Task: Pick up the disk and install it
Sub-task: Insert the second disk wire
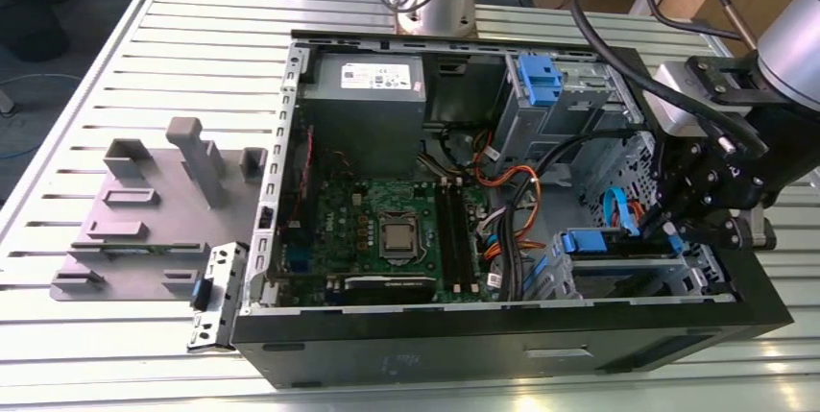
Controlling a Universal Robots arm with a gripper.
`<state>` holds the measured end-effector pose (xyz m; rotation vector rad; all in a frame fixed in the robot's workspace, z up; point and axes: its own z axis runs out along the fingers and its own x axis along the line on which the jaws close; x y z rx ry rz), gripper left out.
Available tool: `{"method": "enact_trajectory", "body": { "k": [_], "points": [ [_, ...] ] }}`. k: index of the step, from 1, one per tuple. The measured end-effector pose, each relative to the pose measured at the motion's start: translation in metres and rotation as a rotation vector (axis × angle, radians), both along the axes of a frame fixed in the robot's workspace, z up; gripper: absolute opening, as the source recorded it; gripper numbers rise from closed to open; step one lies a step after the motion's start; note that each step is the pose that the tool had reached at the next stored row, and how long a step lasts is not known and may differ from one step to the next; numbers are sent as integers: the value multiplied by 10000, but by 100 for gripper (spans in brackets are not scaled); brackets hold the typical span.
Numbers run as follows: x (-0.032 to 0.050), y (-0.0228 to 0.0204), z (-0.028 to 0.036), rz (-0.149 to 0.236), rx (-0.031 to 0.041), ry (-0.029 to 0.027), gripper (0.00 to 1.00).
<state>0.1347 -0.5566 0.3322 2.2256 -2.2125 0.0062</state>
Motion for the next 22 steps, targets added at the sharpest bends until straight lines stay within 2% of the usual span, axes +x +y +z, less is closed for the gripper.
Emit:
{"method": "enact_trajectory", "body": {
  "k": [19, 21, 22],
  "points": [
    [0, 0, -48, 0, 12, 1, 18],
    [0, 0, -46, 0, 6, 0, 30],
    [0, 0, -44, 0, 2, 0, 30]
  ]
}}
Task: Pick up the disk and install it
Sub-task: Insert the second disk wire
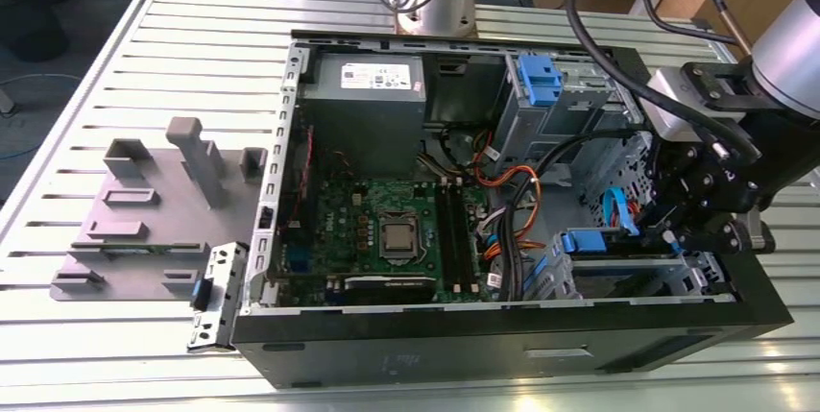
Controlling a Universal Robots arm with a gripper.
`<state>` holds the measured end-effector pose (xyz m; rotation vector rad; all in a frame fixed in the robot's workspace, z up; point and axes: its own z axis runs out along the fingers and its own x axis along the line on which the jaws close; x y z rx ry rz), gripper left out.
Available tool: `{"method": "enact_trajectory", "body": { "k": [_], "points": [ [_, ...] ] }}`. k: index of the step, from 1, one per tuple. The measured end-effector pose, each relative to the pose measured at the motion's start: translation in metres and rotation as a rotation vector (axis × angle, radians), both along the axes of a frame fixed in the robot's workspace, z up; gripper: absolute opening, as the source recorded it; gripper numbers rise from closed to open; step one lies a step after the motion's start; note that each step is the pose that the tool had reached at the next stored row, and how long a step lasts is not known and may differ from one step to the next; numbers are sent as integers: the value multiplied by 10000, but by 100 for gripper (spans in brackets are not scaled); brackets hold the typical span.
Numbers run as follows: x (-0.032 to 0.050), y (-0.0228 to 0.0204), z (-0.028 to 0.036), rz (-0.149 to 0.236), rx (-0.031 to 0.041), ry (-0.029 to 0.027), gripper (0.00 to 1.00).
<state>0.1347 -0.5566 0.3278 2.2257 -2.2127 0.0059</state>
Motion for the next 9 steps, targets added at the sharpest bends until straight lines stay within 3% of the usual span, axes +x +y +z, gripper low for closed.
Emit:
{"method": "enact_trajectory", "body": {
  "k": [5, 9],
  "points": [
    [0, 0, 5, 0, 0, 0, 30],
    [0, 0, 83, 0, 4, 0, 30]
  ]
}}
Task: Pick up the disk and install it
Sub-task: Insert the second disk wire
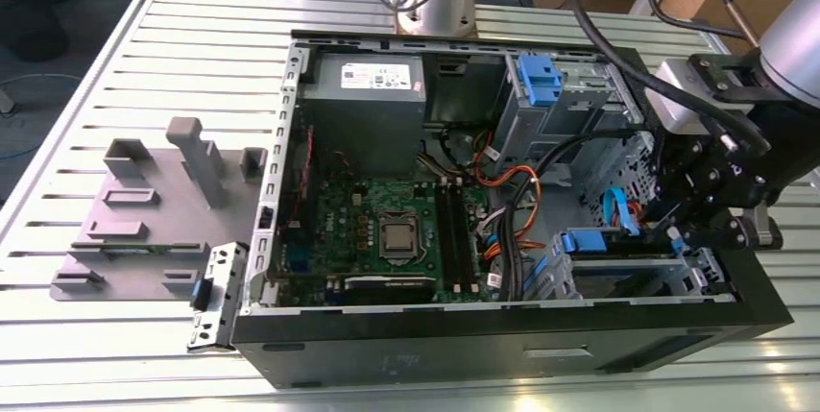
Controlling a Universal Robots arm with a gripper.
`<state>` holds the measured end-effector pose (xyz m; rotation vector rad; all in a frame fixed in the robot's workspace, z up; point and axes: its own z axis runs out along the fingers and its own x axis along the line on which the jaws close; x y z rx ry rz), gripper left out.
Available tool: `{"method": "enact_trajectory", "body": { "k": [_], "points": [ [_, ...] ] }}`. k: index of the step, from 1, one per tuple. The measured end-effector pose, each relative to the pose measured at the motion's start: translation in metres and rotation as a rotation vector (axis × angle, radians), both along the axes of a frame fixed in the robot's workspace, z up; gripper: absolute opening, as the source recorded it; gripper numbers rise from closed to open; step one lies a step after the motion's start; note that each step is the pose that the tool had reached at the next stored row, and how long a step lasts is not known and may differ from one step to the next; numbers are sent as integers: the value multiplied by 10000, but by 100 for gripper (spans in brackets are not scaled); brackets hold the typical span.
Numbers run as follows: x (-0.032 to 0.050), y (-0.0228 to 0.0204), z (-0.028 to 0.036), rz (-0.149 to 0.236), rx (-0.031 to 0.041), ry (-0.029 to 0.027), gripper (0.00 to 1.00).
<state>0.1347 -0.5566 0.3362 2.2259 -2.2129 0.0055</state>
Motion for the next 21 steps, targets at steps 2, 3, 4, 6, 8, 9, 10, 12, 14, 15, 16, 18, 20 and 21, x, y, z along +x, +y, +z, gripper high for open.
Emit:
{"method": "enact_trajectory", "body": {
  "k": [2, 3, 4, 6, 8, 9, 10, 12, 14, 15, 16, 18, 20, 21],
  "points": [
    [0, 0, 62, 0, 2, 0, 30],
    [0, 0, 97, 0, 0, 0, 30],
    [0, 0, 131, 0, 1, 0, 30],
    [0, 0, 199, 0, 1, 0, 30],
    [0, 0, 251, 0, -2, 1, 30],
    [0, 0, 250, 0, 11, 1, 30],
    [0, 0, 250, 0, 14, 0, 30],
    [-14, 1, 250, 1, 31, -3, 30],
    [-55, 0, 249, 0, 47, -17, 30],
    [-72, 0, 248, 1, 50, -21, 30],
    [-78, -1, 248, -1, 52, -22, 30],
    [-78, 0, 258, 1, 48, -24, 30],
    [-78, 0, 285, 1, 49, -24, 30],
    [-78, 0, 299, 1, 51, -24, 30]
  ]
}}
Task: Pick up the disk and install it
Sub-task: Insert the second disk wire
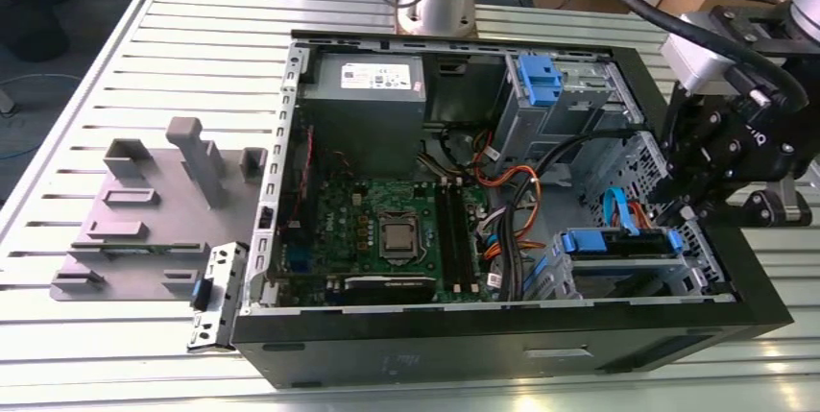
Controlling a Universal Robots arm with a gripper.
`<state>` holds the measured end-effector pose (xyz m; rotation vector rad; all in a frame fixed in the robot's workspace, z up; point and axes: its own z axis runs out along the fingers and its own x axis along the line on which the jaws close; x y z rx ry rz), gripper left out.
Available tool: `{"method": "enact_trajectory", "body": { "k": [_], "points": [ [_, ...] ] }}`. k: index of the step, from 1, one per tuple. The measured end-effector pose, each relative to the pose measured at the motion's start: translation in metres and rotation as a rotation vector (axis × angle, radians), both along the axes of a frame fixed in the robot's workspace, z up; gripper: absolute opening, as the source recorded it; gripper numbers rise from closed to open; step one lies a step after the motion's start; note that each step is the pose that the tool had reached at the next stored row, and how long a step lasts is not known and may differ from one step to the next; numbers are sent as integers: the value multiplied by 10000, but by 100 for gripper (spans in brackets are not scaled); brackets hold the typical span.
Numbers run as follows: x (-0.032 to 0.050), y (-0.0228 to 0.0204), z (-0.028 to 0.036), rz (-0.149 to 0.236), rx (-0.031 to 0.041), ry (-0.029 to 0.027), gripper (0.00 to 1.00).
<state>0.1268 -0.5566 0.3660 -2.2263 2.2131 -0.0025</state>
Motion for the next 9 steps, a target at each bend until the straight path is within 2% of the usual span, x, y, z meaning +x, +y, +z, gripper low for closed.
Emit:
{"method": "enact_trajectory", "body": {
  "k": [9],
  "points": [
    [0, 0, 4, 0, 0, 0, 30]
  ]
}}
